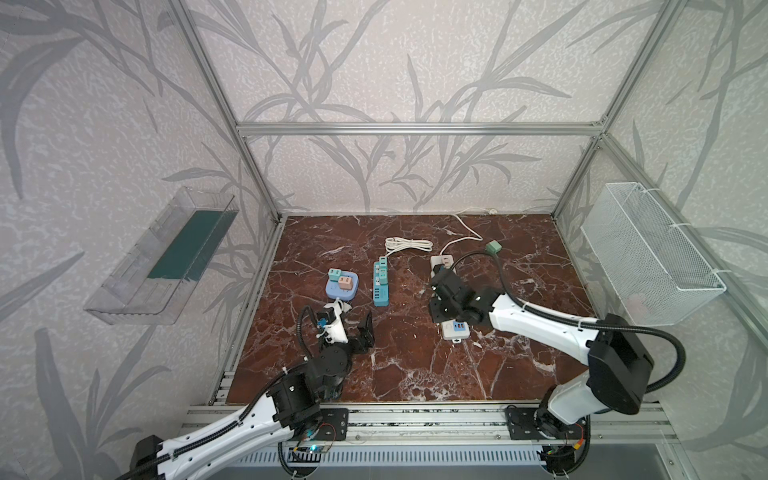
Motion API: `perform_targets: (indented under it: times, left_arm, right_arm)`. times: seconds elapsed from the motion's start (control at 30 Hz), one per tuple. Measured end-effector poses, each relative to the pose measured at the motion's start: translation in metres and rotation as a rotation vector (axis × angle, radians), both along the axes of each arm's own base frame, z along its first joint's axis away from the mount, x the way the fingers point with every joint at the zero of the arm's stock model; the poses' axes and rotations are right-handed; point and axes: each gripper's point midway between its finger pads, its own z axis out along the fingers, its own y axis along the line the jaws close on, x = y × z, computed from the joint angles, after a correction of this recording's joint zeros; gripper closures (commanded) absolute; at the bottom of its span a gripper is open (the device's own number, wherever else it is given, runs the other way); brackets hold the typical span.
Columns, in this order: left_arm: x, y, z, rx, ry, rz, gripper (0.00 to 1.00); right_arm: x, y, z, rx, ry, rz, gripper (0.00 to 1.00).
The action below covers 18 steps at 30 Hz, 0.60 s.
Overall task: Insert the plug
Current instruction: 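Carry the teal adapter toward the left gripper and set it down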
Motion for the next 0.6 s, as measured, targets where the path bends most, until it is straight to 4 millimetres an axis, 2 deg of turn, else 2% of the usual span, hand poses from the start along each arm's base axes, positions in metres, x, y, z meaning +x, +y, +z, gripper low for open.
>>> perform_targets:
  times: [0.1,0.17,0.27,0.47,0.6]
  left_arm:
    - [-0.003,0.005,-0.005,-0.006,0.019,0.006,0.20]
    - [-0.004,0.007,-0.008,-0.003,0.032,0.009,0.20]
    - [-0.005,0.008,-0.014,0.006,0.054,0.007,0.20]
    - [-0.006,0.007,-0.023,0.025,0.083,0.001,0.20]
    - [-0.007,0.006,-0.024,0.029,0.090,-0.008,0.20]
  right_arm:
    - [-0.007,0.009,-0.034,-0.043,0.060,0.002,0.71]
    - [-0.010,0.011,-0.051,-0.068,0.088,-0.002,0.67]
    - [-0.010,0.014,-0.065,-0.076,0.111,-0.014,0.64]
    - [-0.012,0.022,-0.066,-0.038,0.125,-0.029,0.41]
    - [-0.016,0.030,-0.065,-0.005,0.139,-0.023,0.37]
